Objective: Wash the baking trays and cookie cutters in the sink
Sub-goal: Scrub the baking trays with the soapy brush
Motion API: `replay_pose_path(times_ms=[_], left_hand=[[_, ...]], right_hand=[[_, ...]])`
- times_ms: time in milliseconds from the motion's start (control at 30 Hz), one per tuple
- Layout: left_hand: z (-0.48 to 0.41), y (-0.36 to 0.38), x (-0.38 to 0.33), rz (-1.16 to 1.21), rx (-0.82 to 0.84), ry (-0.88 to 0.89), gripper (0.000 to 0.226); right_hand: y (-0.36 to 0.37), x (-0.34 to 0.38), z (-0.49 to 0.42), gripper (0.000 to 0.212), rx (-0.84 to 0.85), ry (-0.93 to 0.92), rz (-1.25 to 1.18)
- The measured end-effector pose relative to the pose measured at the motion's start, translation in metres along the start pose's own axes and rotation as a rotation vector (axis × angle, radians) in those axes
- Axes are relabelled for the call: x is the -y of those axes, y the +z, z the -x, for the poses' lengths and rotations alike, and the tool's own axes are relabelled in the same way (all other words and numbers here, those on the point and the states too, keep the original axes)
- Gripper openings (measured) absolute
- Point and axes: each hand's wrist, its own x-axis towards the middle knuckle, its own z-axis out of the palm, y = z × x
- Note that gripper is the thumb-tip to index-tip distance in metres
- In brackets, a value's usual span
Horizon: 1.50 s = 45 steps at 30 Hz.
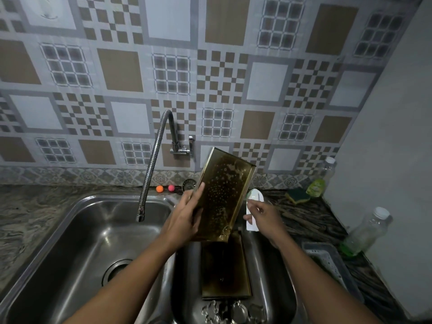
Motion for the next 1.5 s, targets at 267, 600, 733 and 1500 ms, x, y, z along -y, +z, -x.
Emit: replay_pose_path(times_ms=[267, 600, 733, 1500], left_hand=[[-0.008, 0.012, -0.005, 0.055, -0.033, 0.052, 0.086], [-0.031, 0.03, -0.013, -0.015, -0.064, 0.012, 0.062], [-0.041, 0.039, -0.02, -0.174, -0.086, -0.097, 0.067], [-0.037, 0.054, -0.079, 0.583, -0.05, -0.303, 0.056]], right_hand=[[-0.01, -0.001, -0.01, 0.03, 0.01, -0.025, 0.072], [-0.039, 0.007, 0.005, 0.009, -0.061, -0.078, -0.068], [-0.044, 0.004, 0.009, 0.012, -0.043, -0.086, -0.05], [0.03, 0.024, 0.023, 0.012, -0.059, -0.482, 0.273]])
